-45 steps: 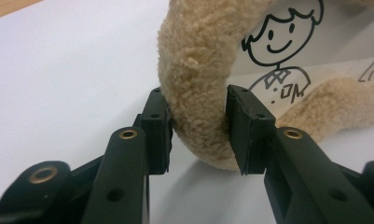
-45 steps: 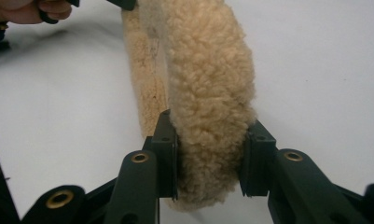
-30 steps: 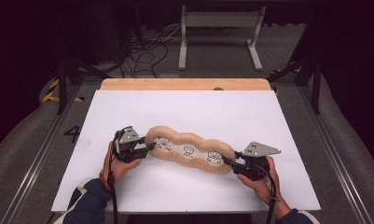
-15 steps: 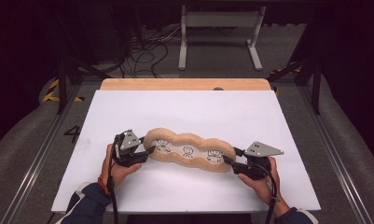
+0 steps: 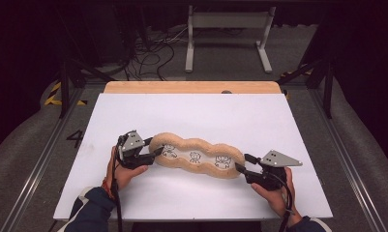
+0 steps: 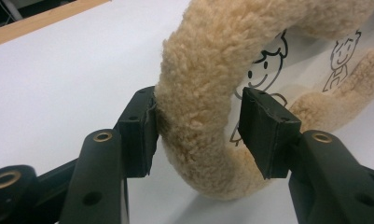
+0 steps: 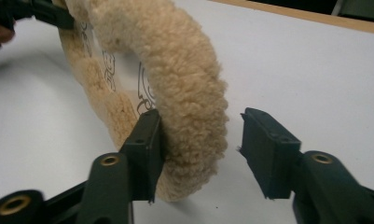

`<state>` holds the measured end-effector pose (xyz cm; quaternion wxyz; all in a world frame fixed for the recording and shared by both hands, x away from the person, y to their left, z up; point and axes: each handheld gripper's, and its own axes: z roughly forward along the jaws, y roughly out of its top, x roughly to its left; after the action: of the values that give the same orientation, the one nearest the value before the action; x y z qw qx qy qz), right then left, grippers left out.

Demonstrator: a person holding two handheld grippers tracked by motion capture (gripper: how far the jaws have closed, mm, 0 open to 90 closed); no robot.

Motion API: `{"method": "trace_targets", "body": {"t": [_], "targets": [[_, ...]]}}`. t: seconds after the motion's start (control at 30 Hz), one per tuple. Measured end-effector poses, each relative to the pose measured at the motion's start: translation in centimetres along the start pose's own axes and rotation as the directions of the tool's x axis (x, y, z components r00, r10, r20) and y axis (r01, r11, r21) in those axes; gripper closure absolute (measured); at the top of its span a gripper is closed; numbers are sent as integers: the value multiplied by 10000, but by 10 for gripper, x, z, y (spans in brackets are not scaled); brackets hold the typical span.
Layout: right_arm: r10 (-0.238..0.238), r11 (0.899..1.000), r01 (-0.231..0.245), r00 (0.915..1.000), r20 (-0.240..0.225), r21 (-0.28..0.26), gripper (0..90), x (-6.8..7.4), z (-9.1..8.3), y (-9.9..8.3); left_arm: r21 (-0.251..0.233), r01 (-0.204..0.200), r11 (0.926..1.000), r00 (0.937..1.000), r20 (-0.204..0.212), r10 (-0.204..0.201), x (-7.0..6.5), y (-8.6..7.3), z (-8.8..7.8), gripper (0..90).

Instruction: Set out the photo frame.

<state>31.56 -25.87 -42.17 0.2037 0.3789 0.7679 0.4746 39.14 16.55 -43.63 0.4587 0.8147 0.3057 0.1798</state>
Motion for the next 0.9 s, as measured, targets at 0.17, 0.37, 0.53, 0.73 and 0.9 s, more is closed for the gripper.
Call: {"method": "trace_targets", "body": {"t": [0.17,0.37,0.53,0.73,0.9], "targets": [[-196,9997,196,9998,-13,-114,528,0,-4,1,-75,116,9999,9999,107,-115,3,-1,-1,461],[-579,9982,581,9983,112,-160,653,4,-4,3,128,-262,9996,9993,256,259,3,-2,-6,616],[-659,9977,663,9974,284,-138,664,1,0,5,220,-209,9995,9989,419,200,1,-4,-11,633],[-791,9967,798,9960,413,-153,665,-2,5,8,250,-232,9994,9989,412,222,-3,-6,-15,633],[-794,9967,799,9960,401,-117,665,-4,7,9,300,-204,9993,9994,294,195,-8,-9,-19,633]]}}
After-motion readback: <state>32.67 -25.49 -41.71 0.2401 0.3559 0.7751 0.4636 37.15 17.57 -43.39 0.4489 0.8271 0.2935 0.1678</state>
